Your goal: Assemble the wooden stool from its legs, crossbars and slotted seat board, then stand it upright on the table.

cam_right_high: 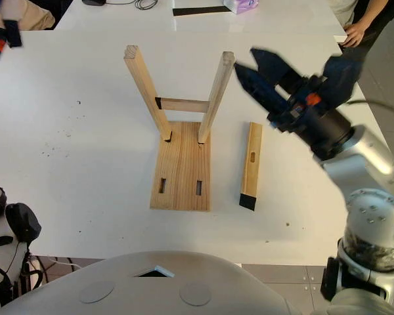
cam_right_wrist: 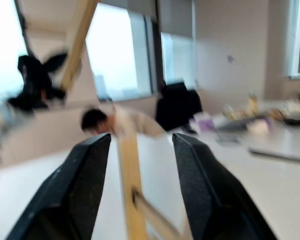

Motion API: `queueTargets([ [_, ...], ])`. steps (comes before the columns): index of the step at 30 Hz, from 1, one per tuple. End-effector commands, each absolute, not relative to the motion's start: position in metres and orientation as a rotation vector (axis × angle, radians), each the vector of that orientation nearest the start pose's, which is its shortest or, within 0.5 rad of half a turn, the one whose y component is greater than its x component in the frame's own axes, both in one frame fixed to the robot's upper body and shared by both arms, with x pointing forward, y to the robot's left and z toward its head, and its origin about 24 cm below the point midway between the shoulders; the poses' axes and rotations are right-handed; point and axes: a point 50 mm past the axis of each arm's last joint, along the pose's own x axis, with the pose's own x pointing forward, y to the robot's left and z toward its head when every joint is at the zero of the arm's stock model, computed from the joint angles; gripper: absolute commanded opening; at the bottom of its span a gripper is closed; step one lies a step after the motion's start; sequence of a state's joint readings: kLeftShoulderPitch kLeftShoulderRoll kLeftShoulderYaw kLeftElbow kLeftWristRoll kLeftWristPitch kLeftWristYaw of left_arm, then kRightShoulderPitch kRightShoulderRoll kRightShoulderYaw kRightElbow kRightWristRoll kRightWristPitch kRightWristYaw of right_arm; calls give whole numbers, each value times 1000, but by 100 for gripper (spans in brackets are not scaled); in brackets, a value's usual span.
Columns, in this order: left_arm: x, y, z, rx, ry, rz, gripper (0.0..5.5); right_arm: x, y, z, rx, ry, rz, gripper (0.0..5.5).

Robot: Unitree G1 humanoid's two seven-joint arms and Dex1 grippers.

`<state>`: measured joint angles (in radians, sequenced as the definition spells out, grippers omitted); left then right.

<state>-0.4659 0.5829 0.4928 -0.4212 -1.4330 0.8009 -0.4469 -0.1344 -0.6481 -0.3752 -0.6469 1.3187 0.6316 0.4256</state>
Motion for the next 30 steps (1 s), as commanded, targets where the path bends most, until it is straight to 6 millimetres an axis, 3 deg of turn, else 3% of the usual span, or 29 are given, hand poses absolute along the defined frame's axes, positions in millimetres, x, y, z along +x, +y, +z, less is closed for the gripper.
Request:
queueTargets([
  [1,198,152,258,-421,-252,-1409,203,204,-180,260,436,-244,1195,246],
  [6,190,139,255,-412,-206,-1553,203,202,-170,276,460,-160,1431,312],
  [10,192,135,252,-394,-210,-1564,203,200,-162,282,436,-111,1564,312],
  [26,194,129,228,-303,-165,-1546,203,203,-144,284,337,-82,1641,312],
  [30,196,130,228,-308,-169,-1540,203,203,-145,278,299,-56,1639,250],
])
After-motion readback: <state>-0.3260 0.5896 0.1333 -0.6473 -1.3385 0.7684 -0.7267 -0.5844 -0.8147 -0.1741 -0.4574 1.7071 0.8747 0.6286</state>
